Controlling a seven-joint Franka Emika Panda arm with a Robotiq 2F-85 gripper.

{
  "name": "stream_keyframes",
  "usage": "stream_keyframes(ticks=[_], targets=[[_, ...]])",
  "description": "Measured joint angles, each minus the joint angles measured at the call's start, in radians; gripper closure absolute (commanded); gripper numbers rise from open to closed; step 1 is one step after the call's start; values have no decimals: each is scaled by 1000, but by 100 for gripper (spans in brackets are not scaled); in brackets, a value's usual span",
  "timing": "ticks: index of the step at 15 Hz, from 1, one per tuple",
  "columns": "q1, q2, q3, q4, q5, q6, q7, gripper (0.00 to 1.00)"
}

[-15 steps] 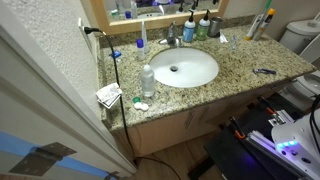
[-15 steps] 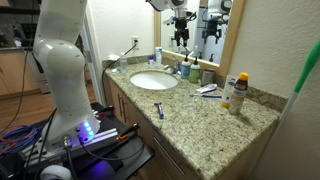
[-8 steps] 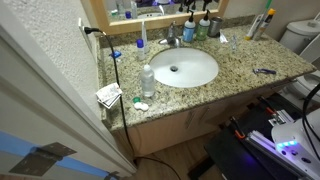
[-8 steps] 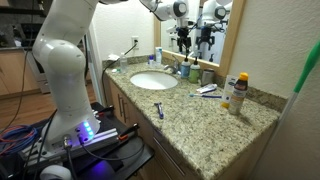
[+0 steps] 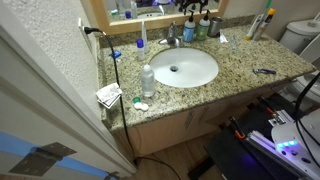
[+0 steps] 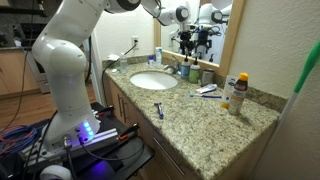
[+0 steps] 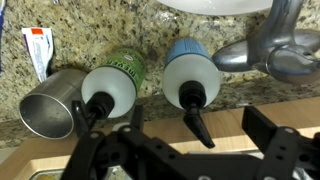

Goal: Put the blue bottle on the left side of the faucet

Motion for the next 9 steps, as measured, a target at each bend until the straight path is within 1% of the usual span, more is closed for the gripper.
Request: stream_keyframes(ticks=[6, 7, 8, 9], targets=[[5, 28, -14, -5, -1, 6, 0, 0], [6, 27, -14, -3, -1, 6, 0, 25], [6, 27, -14, -1, -1, 6, 0, 26], [7, 27, -14, -1, -1, 6, 0, 34]])
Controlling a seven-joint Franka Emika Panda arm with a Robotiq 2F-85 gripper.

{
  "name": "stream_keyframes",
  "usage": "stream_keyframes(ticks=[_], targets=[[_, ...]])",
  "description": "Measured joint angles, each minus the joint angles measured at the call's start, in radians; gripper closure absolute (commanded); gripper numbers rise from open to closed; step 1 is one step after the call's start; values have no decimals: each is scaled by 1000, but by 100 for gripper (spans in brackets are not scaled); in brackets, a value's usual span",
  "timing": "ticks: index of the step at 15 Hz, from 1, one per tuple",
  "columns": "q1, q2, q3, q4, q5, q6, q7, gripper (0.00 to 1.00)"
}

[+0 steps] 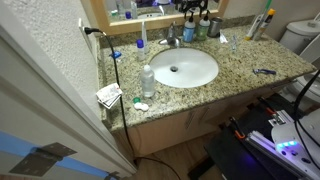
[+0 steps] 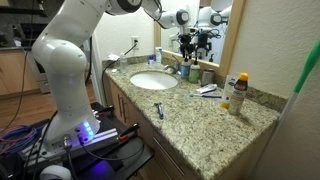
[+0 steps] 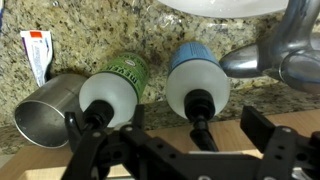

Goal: Put the blue bottle on the left side of the faucet

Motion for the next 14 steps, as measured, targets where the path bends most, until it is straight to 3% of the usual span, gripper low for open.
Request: stream_keyframes(ticks=[9, 14], targets=[[0, 1, -1, 0, 9, -1, 0, 95], [-4, -3, -2, 0, 53, -1, 0, 93]])
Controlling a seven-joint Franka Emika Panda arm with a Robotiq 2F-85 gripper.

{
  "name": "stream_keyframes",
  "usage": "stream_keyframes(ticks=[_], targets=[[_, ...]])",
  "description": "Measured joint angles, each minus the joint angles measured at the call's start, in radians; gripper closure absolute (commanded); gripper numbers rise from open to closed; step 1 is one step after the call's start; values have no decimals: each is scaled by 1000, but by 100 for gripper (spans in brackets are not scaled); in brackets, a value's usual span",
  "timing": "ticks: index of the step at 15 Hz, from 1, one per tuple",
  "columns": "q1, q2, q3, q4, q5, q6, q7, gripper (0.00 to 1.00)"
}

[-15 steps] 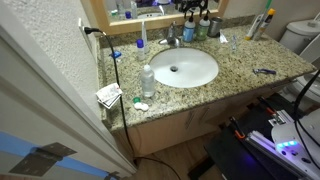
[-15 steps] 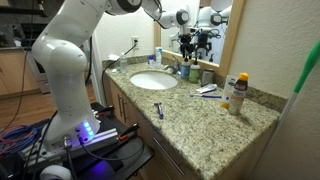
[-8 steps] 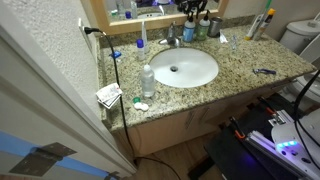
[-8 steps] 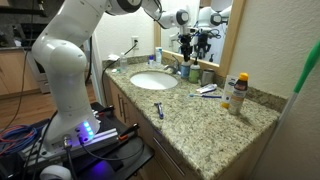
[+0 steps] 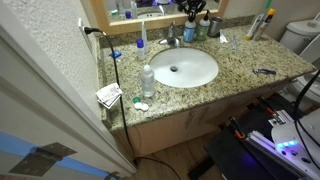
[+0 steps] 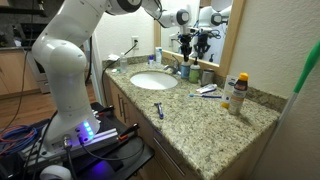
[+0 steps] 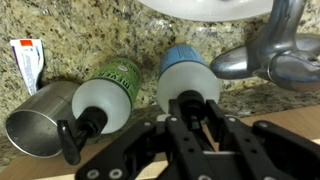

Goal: Put the blue bottle on the left side of the faucet

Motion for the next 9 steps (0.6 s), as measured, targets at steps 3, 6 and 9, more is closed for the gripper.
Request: stream_keyframes(ticks=[3, 6, 9], targets=[[-2, -5, 0, 1, 39, 0, 0, 93], [2, -46, 2, 9, 59, -1, -3, 93], [20, -136, 6, 11, 51, -23, -23, 93]])
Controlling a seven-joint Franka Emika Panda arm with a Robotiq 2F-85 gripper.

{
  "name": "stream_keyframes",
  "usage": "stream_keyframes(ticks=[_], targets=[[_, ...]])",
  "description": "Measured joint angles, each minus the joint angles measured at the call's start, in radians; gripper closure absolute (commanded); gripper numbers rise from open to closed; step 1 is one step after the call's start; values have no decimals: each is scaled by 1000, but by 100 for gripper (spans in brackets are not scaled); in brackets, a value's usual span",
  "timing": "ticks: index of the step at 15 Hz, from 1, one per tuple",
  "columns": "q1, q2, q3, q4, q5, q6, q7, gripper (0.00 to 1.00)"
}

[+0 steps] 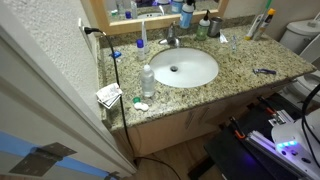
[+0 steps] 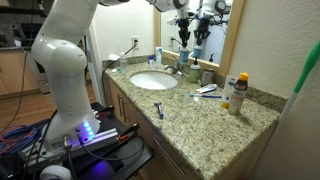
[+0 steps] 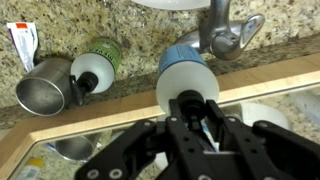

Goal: Put the blue bottle on the left side of the faucet

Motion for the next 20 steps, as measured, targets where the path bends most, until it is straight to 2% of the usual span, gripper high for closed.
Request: stream_keyframes(ticks=[6, 9, 10, 11, 12, 16, 20], targets=[[85, -192, 45, 16, -26, -117, -61, 93], [141, -207, 84, 82, -39, -242, -42, 93], [156, -192, 93, 110, -41, -283, -20, 70], [168, -172, 99, 135, -41, -310, 0, 70], [175, -153, 103, 154, -41, -321, 11, 93], [181, -114, 102, 166, -55, -320, 38, 93], [192, -9, 102, 183, -80, -266, 169, 93]])
